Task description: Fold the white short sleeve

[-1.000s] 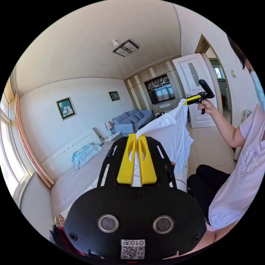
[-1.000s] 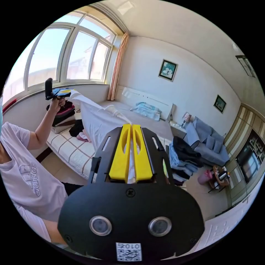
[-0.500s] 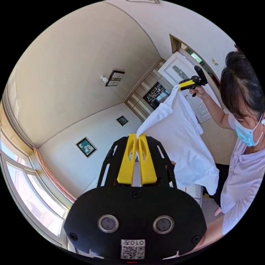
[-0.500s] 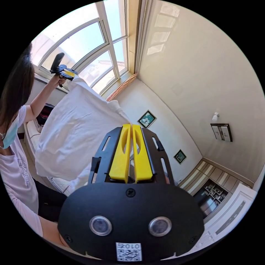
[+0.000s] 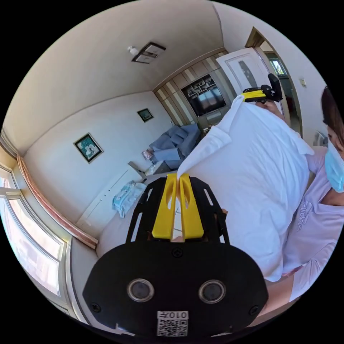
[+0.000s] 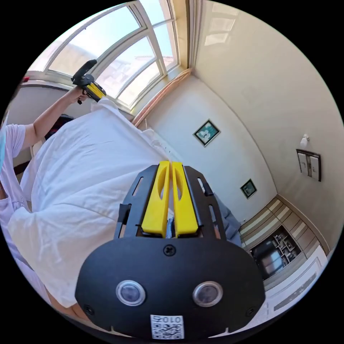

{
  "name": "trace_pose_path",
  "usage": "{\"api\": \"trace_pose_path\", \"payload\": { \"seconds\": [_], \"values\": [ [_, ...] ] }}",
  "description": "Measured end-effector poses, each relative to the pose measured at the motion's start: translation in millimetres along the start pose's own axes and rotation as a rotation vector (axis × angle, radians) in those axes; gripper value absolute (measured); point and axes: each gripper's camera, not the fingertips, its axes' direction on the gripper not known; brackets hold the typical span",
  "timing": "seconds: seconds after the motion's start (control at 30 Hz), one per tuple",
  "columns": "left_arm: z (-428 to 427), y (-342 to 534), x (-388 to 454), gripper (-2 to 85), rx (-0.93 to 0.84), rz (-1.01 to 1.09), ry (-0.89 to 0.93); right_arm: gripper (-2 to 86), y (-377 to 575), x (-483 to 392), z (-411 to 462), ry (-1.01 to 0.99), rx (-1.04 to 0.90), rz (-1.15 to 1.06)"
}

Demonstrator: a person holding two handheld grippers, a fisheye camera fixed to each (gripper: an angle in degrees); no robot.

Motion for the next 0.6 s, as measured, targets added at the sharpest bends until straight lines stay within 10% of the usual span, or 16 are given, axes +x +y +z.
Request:
{"api": "trace_pose_path", "payload": {
  "seconds": [0.2,0.3,0.6],
  "values": [
    [235.0,37.4,-107.1,-0.3,-0.242,-0.273,0.208,2.5,-22.2,51.7,257.0,-0.128,-0.468,0.055],
    [246.3,13.8,-153.8,-0.3,-0.143,-0.399,0.088,2.6,-56.6,103.9,241.5,-0.118,-0.226,0.217],
    [178.7,-5.8,-61.9,-0.3,-0.014,0.110,-0.167,2.6,-3.1,90.3,222.6,-0.114,-0.070,0.119]
  ]
}}
